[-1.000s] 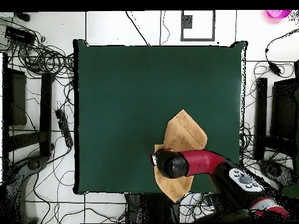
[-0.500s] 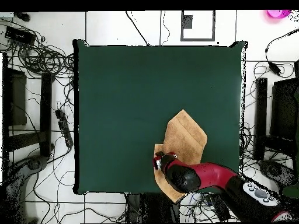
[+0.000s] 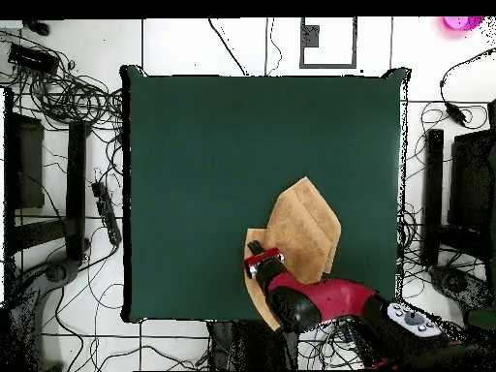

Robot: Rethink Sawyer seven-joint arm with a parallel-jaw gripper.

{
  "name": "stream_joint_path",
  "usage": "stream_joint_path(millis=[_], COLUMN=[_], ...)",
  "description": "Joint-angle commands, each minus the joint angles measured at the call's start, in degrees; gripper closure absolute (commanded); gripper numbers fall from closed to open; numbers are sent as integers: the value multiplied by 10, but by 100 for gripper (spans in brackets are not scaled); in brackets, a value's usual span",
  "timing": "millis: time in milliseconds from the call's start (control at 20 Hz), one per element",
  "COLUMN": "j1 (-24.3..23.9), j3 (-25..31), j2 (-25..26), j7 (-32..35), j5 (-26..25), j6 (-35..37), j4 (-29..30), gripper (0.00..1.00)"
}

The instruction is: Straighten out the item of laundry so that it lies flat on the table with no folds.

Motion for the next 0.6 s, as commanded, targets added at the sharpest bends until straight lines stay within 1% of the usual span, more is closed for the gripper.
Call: stream_joint_path(millis=[50,200,600], j1=[116,141,185], j3=[61,45,18], j2=[146,141,141], j7=[113,119,120], j5=[53,90,165], j6=[-84,-103,-153], j4=[-182,-193,-211], gripper=[100,100,100])
